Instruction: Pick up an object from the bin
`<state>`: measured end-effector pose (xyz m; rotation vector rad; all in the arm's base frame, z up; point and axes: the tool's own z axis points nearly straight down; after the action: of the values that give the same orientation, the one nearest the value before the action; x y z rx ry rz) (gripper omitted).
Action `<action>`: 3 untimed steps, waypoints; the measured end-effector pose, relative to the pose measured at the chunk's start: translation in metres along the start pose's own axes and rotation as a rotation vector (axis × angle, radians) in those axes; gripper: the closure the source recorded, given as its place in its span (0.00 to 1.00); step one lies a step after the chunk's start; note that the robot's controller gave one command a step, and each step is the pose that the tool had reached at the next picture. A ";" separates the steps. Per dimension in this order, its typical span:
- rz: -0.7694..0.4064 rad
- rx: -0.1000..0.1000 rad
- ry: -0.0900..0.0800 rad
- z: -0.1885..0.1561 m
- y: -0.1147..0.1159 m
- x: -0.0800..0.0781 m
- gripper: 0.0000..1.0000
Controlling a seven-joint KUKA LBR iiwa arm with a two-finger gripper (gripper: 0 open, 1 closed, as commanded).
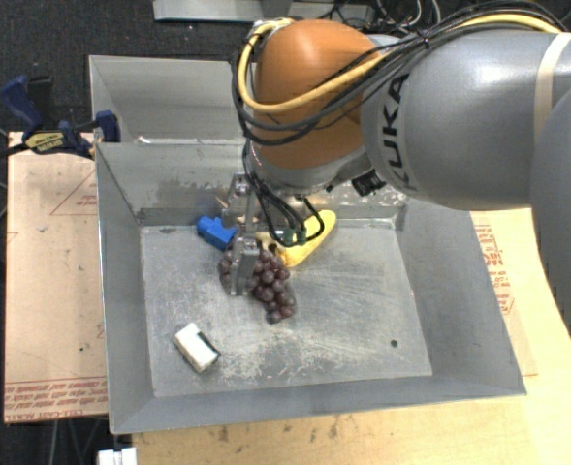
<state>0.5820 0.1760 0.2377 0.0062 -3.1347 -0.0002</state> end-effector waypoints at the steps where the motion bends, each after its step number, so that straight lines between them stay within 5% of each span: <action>1: 0.003 -0.001 -0.008 -0.005 -0.001 -0.002 0.00; 2: -0.056 -0.001 -0.006 0.092 -0.009 -0.003 1.00; 3: -0.056 -0.001 -0.007 0.092 -0.009 -0.003 0.00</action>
Offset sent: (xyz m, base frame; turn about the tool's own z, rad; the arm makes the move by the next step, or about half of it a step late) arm 0.0027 -0.0091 -0.0913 -0.0574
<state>0.5849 0.1672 0.1459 0.0941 -3.1407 -0.0022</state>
